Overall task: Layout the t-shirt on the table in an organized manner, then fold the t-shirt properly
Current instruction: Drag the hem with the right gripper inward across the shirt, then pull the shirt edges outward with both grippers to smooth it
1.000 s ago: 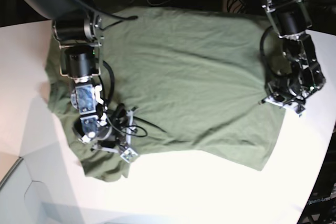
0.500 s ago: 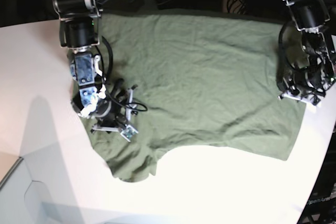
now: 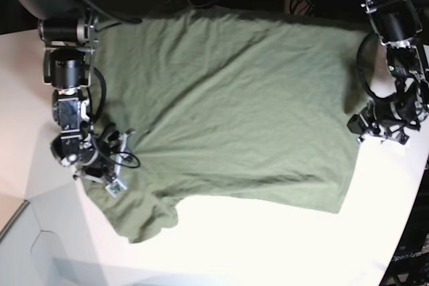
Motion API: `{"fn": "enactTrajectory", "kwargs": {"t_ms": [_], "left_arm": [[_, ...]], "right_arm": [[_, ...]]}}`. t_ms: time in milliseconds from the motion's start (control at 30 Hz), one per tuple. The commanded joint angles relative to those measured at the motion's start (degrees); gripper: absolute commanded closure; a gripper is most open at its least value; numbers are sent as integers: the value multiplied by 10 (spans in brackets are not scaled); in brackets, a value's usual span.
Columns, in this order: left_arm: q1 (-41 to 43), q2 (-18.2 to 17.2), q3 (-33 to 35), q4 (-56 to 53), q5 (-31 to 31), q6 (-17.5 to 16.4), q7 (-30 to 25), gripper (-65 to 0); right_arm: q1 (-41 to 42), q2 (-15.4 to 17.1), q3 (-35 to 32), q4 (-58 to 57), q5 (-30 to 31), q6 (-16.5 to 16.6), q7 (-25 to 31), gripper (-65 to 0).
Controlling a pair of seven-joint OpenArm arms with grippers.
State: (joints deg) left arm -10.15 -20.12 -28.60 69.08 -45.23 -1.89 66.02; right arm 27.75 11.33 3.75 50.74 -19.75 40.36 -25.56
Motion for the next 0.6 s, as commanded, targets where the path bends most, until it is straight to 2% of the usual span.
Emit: {"fn": "enactTrajectory", "kwargs": {"t_ms": [0, 133, 367, 467, 567], "left_arm": [[-15, -8, -2, 10, -8, 1, -2, 0], [-31, -6, 0, 10, -11, 1, -2, 0], [-47, 16, 2, 10, -8, 1, -3, 0], [-55, 39, 2, 10, -6, 1, -4, 0], [-74, 46, 3, 3, 0, 2, -4, 0]], "right_arm": [[19, 5, 6, 2, -24, -4, -16, -295], [67, 11, 10, 2, -25, -4, 7, -295], [137, 12, 13, 15, -25, -4, 0, -295], [112, 16, 25, 84, -25, -4, -21, -294], [72, 15, 39, 158, -25, -4, -57, -294]]}}
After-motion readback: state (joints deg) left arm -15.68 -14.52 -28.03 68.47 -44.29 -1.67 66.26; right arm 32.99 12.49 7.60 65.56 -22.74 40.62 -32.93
